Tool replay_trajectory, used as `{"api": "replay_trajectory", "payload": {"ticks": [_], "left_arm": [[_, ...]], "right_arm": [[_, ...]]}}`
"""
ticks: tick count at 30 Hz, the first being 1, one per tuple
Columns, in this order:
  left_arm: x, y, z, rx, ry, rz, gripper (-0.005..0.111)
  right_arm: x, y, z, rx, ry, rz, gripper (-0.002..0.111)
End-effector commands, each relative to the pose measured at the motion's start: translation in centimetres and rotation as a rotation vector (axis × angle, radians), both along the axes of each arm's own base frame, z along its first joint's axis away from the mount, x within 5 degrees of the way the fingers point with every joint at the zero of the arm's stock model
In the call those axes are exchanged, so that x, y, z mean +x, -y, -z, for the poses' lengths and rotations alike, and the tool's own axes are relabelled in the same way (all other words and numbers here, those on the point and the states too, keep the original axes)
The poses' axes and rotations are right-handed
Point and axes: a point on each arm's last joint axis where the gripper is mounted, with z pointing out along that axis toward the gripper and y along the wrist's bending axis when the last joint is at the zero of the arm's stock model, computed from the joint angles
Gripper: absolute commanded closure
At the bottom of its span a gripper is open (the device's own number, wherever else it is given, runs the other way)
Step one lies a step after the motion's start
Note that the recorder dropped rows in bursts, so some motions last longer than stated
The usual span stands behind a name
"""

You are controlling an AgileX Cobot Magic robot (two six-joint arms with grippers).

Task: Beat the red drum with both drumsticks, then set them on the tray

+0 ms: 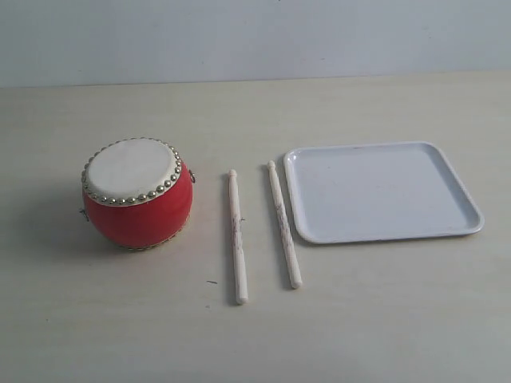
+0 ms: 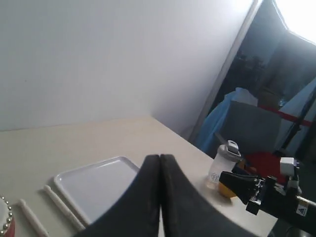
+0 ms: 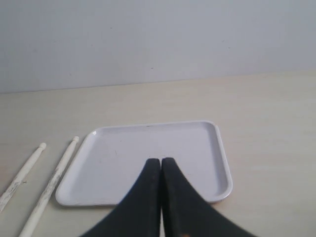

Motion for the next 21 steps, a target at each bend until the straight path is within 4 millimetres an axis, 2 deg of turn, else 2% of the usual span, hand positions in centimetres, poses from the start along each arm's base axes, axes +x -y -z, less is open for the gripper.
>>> {"api": "replay_trajectory", "payload": {"ticks": [1,3,5,6,10,12,16,21], "left_arm": [[1.4,0.3,-2.1,0.038,-0.034,0.01,0.107],[3.0,0.1,-3.3,0.071,-0.016,-0.035,0.107],[4.4,-0.2,-5.3,0.102,0.011,-0.068,0.107],[5.5,-0.4,-7.0,0.137,0.069,-0.093,0.107],[7.2,-1.1,-10.5,0.263,0.188,-0.184,0.107],[8.0,-1.3,-11.5,0.288,0.202,-0.199,0.107],[9.7,-1.1,-12.0,0.281,0.166,-0.156,0.107],[11.8,-0.6,-10.6,0.327,0.027,-0.103,0.107]], "right_arm": [[0.0,0.0,0.1,-0.004,0.007,0.002,0.108],[0.0,0.0,0.1,-0.004,0.007,0.002,0.108],[0.0,0.0,0.1,-0.004,0.007,0.002,0.108],[0.0,0.0,0.1,-0.004,0.007,0.002,0.108],[0.0,0.0,0.1,-0.004,0.007,0.002,0.108],[0.0,0.0,0.1,-0.004,0.007,0.002,0.108],[0.0,0.0,0.1,-0.004,0.007,0.002,0.108],[0.0,0.0,0.1,-0.004,0.007,0.002,0.108]]}}
